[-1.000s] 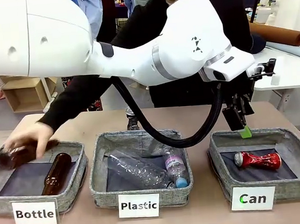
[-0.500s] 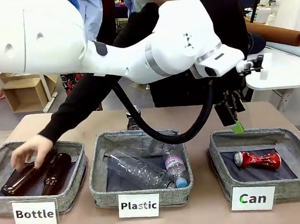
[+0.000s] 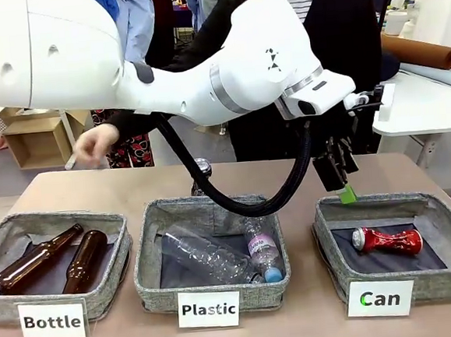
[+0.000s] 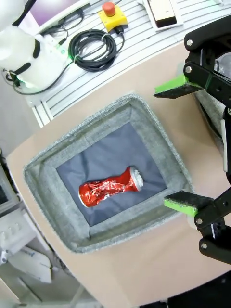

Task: Sort the can waste into the basket.
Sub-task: Pick up the can waste from the table and place it in the right Fabric basket.

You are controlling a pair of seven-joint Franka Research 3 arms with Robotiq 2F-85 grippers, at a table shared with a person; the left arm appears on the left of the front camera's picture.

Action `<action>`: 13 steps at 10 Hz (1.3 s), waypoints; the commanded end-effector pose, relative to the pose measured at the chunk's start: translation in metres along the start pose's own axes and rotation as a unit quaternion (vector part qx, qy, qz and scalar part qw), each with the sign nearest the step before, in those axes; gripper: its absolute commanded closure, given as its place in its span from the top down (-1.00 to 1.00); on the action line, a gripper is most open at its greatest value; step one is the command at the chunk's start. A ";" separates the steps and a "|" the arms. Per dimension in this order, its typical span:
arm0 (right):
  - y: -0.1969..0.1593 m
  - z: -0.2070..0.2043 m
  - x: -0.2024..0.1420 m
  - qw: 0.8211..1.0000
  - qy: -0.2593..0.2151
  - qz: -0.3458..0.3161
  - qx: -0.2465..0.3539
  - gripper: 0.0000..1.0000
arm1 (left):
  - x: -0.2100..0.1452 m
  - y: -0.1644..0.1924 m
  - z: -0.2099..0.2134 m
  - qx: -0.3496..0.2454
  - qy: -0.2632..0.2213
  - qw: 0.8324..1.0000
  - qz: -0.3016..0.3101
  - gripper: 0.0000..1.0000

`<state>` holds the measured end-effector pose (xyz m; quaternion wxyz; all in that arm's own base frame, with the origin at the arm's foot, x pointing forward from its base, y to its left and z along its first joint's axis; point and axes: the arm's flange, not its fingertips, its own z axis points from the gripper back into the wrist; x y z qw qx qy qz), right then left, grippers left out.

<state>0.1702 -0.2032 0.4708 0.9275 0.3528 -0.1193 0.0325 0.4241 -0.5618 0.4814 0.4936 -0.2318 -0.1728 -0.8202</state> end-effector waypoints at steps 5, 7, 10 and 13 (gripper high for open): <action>0.055 -0.079 0.022 0.992 0.064 0.099 0.038 1.00 | -0.114 -0.065 0.150 0.037 -0.032 0.991 0.124 1.00; 0.080 -0.129 0.034 0.979 0.113 0.129 0.110 1.00 | -0.177 -0.106 0.210 0.040 -0.123 0.959 0.251 1.00; 0.126 -0.207 0.057 0.950 0.138 0.092 0.266 1.00 | -0.303 -0.173 0.254 -0.034 -0.348 0.795 0.496 1.00; 0.156 -0.254 0.076 0.939 0.132 0.069 0.309 1.00 | -0.452 -0.351 0.275 0.080 -0.549 0.605 0.571 1.00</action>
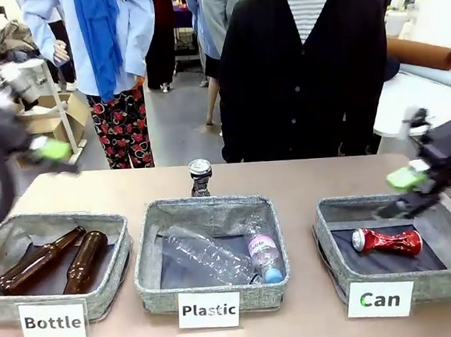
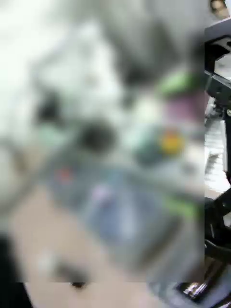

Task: Sort the can waste into the basket.
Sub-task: Pick up the can waste from the table and place it in the right Fabric basket.

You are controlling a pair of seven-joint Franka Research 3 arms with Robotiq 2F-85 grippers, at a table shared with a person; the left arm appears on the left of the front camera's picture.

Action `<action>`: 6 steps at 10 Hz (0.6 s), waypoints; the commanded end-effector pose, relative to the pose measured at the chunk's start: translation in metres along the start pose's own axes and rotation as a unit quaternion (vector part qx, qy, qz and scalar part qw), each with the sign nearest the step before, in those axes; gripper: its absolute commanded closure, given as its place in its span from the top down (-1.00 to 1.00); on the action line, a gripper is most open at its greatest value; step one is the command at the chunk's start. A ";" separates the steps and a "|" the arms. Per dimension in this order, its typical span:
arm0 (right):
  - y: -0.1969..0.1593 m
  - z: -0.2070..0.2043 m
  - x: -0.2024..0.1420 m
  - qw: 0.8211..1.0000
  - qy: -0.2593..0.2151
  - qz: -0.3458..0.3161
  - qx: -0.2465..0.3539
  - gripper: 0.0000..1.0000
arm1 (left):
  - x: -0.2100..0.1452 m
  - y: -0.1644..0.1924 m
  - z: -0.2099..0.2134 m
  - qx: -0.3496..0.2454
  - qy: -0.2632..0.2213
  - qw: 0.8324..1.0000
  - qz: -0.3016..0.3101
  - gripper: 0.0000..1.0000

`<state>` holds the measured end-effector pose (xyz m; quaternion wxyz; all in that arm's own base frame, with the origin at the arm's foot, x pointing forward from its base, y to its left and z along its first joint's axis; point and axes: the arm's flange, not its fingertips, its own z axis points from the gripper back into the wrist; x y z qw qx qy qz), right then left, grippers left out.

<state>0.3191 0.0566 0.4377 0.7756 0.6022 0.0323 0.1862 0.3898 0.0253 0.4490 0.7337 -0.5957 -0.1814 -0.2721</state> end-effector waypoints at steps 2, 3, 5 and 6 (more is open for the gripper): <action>-0.026 -0.019 -0.029 0.975 -0.206 -0.036 -0.070 1.00 | -0.121 -0.014 0.082 0.019 -0.333 0.941 0.064 1.00; -0.037 -0.003 -0.026 0.937 -0.318 -0.069 -0.124 1.00 | -0.131 -0.007 0.079 0.000 -0.300 0.953 0.035 1.00; -0.055 0.037 -0.027 0.858 -0.471 -0.097 -0.182 1.00 | -0.136 -0.005 0.105 0.007 -0.241 0.968 0.074 1.00; -0.039 0.060 0.038 0.963 -0.252 -0.045 -0.088 1.00 | -0.136 -0.005 0.105 0.007 -0.241 0.968 0.074 1.00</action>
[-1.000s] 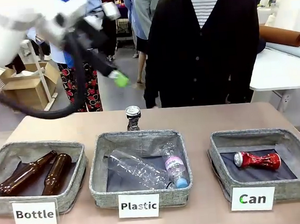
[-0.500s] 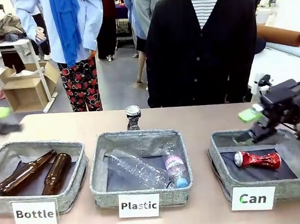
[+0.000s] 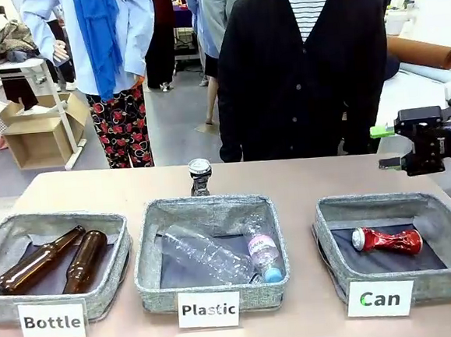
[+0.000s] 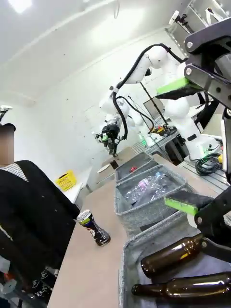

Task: Sort the can waste into the basket.
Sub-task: Pick up the can waste from the table and place it in the right Fabric basket.

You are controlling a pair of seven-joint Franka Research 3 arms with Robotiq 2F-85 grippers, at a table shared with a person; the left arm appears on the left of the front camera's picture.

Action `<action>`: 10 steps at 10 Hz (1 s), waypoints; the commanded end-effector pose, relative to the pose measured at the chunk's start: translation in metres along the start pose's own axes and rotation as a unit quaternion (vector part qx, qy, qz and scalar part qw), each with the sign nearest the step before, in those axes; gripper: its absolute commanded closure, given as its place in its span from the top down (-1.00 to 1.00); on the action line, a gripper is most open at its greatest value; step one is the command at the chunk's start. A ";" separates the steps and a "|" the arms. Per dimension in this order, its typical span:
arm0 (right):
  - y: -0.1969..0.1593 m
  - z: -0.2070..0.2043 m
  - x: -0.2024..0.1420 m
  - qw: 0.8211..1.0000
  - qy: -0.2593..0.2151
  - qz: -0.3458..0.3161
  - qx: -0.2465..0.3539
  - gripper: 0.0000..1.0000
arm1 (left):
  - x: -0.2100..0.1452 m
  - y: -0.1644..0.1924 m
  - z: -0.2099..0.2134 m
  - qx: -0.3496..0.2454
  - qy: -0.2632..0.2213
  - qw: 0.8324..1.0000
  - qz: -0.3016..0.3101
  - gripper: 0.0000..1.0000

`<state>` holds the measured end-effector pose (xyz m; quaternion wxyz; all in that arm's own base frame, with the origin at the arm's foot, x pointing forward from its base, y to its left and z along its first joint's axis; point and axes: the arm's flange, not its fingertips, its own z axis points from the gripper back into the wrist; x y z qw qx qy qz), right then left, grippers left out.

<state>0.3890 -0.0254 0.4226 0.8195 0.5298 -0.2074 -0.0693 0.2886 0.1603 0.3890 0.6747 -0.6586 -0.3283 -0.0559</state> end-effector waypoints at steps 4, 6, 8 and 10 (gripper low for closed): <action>0.016 -0.022 -0.018 0.996 0.080 0.018 0.034 1.00 | -0.001 -0.008 -0.008 0.012 0.024 1.000 0.005 1.00; 0.016 -0.022 -0.018 0.996 0.080 0.018 0.034 1.00 | -0.001 -0.008 -0.008 0.012 0.024 1.000 0.005 1.00; 0.016 -0.022 -0.018 0.996 0.080 0.018 0.034 1.00 | -0.001 -0.008 -0.008 0.012 0.024 1.000 0.005 1.00; 0.016 -0.022 -0.018 0.996 0.080 0.018 0.034 1.00 | 0.001 -0.001 -0.008 0.008 0.020 1.000 0.000 1.00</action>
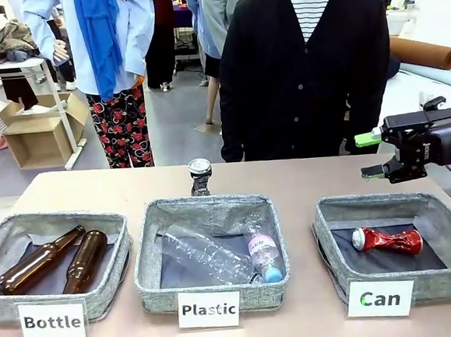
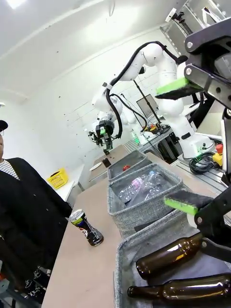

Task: Sort the can waste into the basket.
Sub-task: Pick up the can waste from the table and place it in the right Fabric basket.

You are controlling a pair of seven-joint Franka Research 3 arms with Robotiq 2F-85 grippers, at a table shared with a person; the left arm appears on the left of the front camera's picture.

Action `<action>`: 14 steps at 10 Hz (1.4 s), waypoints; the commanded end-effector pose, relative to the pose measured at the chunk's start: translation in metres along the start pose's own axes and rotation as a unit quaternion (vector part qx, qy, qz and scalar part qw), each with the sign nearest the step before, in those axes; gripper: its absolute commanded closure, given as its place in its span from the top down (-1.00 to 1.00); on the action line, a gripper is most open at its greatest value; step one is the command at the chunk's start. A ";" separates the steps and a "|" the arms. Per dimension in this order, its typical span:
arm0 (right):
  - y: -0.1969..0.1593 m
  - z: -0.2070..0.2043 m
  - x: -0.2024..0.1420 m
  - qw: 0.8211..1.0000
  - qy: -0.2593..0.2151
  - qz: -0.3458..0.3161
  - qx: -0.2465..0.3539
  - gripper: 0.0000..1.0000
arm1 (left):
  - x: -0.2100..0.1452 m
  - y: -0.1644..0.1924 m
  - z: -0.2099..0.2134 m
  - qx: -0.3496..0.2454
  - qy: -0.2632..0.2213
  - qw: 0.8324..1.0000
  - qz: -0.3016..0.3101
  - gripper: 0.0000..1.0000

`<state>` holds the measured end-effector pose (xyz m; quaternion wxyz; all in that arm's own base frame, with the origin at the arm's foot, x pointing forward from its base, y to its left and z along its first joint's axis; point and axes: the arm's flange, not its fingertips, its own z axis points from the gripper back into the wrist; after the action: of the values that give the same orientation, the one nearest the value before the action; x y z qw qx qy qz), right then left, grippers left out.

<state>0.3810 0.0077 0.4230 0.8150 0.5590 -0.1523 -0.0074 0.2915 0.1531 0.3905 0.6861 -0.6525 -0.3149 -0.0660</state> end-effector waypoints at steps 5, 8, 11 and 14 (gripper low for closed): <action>0.000 0.002 0.000 1.000 0.001 0.003 -0.002 1.00 | 0.142 0.104 -0.239 -0.134 0.128 0.956 -0.230 1.00; 0.000 0.002 0.000 1.000 0.001 0.003 -0.002 1.00 | 0.139 0.133 -0.256 -0.128 0.164 0.957 -0.204 1.00; 0.000 0.002 0.000 1.000 0.001 0.003 -0.002 1.00 | 0.135 0.124 -0.284 -0.137 0.134 0.940 -0.283 1.00; 0.000 0.002 0.000 1.000 0.001 0.003 -0.002 1.00 | 0.142 0.165 -0.302 -0.151 0.154 0.849 -0.483 1.00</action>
<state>0.3808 0.0071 0.4230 0.8150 0.5589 -0.1528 -0.0079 0.5758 -0.0533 0.3500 0.5520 -0.5553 -0.4106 -0.4672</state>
